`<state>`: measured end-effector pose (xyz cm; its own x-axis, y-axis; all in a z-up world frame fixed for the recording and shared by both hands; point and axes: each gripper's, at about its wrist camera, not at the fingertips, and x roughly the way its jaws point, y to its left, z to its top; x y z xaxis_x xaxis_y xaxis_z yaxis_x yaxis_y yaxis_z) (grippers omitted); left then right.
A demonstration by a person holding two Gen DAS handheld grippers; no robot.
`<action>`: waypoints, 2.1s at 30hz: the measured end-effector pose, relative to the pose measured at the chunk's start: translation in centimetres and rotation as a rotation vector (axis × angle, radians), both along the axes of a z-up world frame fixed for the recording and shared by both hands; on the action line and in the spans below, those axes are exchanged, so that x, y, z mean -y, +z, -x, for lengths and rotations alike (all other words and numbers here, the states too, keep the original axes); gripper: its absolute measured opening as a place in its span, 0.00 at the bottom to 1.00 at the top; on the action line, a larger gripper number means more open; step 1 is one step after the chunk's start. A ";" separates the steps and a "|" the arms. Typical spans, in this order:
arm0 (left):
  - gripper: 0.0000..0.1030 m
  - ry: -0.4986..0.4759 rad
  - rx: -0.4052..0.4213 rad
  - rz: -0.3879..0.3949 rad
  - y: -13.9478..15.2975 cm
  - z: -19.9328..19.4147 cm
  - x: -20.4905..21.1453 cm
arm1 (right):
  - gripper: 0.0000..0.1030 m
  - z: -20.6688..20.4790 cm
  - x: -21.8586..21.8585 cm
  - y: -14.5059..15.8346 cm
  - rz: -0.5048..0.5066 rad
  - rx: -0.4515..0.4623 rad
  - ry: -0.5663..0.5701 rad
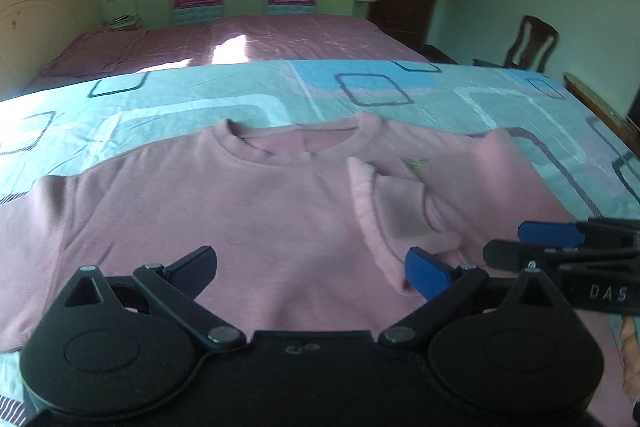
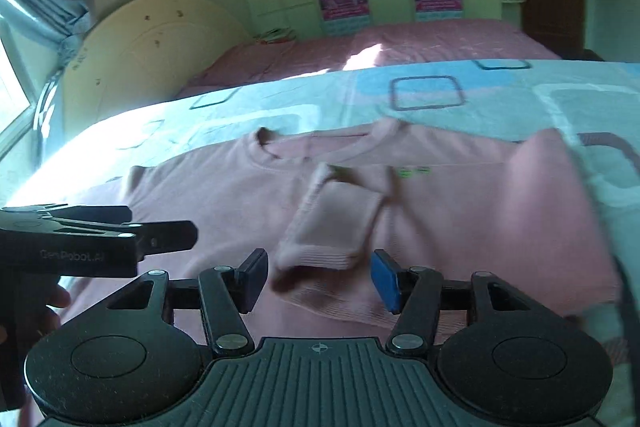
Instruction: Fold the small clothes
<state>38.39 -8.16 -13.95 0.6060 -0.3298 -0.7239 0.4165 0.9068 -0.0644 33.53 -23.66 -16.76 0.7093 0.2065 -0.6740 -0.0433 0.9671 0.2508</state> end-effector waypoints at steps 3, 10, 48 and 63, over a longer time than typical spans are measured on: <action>0.97 -0.085 0.021 -0.041 -1.7 0.9 3.5 | 0.55 2.3 3.2 -0.4 0.078 -0.012 -0.086; 0.86 -0.087 0.067 -0.138 -5.1 -0.7 7.0 | 0.55 5.0 8.9 -2.3 0.089 -0.087 -0.262; 0.64 0.485 -0.048 0.275 -4.1 -2.6 -8.7 | 0.47 3.9 12.0 -1.2 0.011 -0.053 -0.242; 0.62 0.339 0.039 0.156 -4.1 -3.8 -3.9 | 0.41 -12.1 14.7 -5.9 -0.090 -0.081 -0.266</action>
<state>42.16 -4.29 -18.10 0.7258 -0.2103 -0.6549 0.0992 0.9742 -0.2028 45.63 -38.38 -22.68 0.6913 0.0820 -0.7179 0.2325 0.9155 0.3284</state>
